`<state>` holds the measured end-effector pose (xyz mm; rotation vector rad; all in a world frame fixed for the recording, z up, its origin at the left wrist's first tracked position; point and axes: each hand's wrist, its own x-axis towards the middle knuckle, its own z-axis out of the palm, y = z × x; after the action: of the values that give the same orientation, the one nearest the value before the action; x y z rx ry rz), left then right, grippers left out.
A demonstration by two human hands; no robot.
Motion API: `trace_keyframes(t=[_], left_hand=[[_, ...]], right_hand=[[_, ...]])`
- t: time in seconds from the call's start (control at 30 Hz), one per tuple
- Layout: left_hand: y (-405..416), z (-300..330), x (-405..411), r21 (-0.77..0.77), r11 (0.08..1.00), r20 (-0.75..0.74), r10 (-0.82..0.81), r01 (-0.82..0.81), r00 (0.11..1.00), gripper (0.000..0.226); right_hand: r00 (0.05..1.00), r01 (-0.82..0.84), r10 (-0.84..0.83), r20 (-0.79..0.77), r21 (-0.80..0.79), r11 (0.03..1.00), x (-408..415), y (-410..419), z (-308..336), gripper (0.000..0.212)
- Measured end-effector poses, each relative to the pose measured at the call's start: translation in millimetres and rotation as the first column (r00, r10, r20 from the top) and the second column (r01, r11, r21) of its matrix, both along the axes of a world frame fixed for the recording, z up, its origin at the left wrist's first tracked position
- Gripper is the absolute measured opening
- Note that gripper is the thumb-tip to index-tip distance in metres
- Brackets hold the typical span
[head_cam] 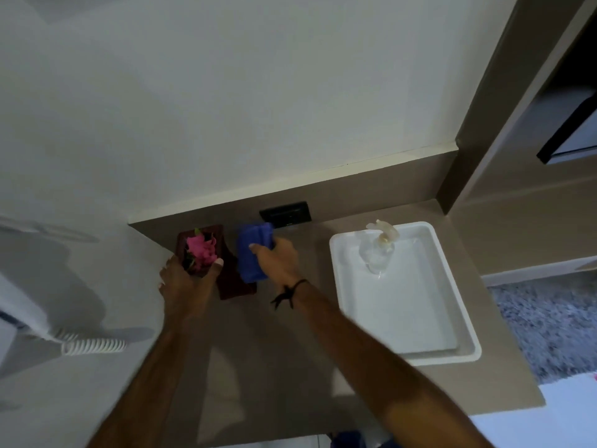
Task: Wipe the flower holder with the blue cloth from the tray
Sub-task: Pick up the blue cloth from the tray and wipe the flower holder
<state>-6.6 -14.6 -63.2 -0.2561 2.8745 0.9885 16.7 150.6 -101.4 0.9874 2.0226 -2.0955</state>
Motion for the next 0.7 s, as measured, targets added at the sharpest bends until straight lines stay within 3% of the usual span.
trace_keyframes(t=[0.17, 0.47, 0.57, 0.7], left_hand=[[-3, -2, -4, 0.005, 0.999, 0.027, -0.037, 0.037, 0.999, 0.094], [-4, -2, -5, -0.017, 0.998, 0.038, -0.061, 0.062, 0.997, 0.101], [-4, -2, 0, -0.017, 0.999, 0.03, -0.039, 0.04, 0.999, 0.104], [-3, -3, -1, -0.064, 0.997, 0.053, -0.043, 0.046, 0.998, 0.105]], right_hand=[[0.992, -0.043, 0.047, -0.116, 0.039, 0.998, -9, -49, -10, 0.023], [0.954, -0.29, 0.262, 0.144, 0.24, 0.926, -20, -40, -54, 0.04], [0.956, -0.272, 0.244, 0.164, 0.182, 0.945, -24, -41, -44, 0.033], [0.985, -0.172, 0.173, -0.019, 0.071, 0.983, -29, -32, -15, 0.017]])
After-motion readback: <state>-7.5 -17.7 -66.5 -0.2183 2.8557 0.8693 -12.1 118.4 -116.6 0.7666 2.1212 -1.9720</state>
